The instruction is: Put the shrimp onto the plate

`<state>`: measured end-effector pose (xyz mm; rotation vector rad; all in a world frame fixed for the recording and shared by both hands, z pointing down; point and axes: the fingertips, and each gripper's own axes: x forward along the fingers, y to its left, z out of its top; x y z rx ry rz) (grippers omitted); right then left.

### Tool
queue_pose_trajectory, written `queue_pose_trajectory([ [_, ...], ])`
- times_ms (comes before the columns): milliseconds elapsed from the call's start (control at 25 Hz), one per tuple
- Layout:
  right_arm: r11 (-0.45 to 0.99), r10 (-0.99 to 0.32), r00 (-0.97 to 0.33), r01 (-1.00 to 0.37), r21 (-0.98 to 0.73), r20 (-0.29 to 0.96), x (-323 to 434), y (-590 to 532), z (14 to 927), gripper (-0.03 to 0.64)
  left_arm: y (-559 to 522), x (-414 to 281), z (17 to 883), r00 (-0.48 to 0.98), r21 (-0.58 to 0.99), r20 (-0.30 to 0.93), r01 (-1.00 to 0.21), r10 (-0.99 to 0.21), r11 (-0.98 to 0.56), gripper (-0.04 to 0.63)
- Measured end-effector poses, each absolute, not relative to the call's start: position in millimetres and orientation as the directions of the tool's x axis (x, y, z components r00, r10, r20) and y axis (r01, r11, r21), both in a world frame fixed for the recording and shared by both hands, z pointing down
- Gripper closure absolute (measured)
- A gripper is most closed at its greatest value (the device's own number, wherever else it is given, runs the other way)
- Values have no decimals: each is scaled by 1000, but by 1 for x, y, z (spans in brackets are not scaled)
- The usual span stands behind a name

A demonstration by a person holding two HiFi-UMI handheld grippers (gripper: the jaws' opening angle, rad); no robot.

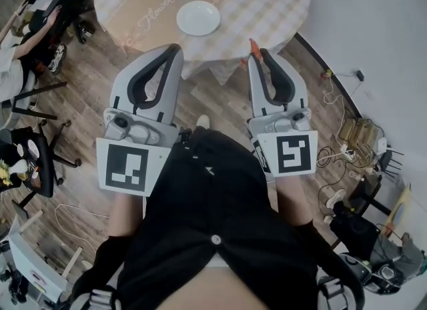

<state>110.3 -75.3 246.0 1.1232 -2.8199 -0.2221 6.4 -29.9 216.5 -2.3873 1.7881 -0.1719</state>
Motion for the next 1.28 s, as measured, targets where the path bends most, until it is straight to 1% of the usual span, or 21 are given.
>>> queue_pose_trajectory([
  [480, 733, -677, -734, -664, 148, 54, 124, -91, 254, 566, -46, 15, 215, 261, -206, 13, -944, -965, -258, 592],
  [960, 703, -709, -703, -700, 130, 48, 132, -103, 251, 566, -63, 19, 214, 291, -208, 24, -934, -956, -289, 592],
  [1280, 680, -730, -682, -720, 137, 45, 118, -124, 248, 565, -88, 3, 211, 317, -208, 12, -927, -948, -312, 592],
])
